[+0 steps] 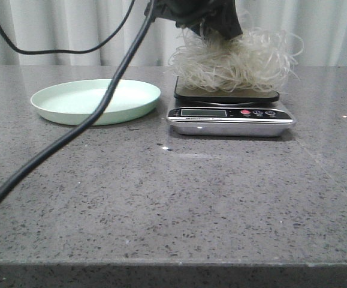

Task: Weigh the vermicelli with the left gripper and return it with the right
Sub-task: 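Lift the vermicelli with the left gripper and carry it over the scale, then open the left gripper to drop the vermicelli onto the scale, withdraw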

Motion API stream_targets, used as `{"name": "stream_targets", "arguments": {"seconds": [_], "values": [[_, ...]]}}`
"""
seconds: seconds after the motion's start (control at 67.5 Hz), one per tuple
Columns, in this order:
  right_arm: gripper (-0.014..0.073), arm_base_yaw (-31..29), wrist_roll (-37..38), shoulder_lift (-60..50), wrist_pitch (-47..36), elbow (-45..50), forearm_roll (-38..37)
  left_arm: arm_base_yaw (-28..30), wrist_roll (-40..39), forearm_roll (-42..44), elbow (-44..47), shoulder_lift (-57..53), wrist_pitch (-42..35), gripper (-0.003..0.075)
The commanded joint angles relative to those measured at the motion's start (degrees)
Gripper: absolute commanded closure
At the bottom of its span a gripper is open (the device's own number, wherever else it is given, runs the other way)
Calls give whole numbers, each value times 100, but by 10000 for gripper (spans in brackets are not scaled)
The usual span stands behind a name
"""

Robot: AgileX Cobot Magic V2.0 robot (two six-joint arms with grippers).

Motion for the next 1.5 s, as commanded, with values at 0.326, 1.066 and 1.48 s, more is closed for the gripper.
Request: {"name": "stream_targets", "arguments": {"seconds": [0.326,1.066,1.48], "values": [[442,0,-8,-87,-507,-47,12,-28,-10,21,-203,-301,-83,576],[442,0,-8,-87,-514,-47,12,-16,-10,812,-227,-1529,255,176],[442,0,-8,-87,-644,-47,12,676,-228,1526,262,-3044,766,356]]}}
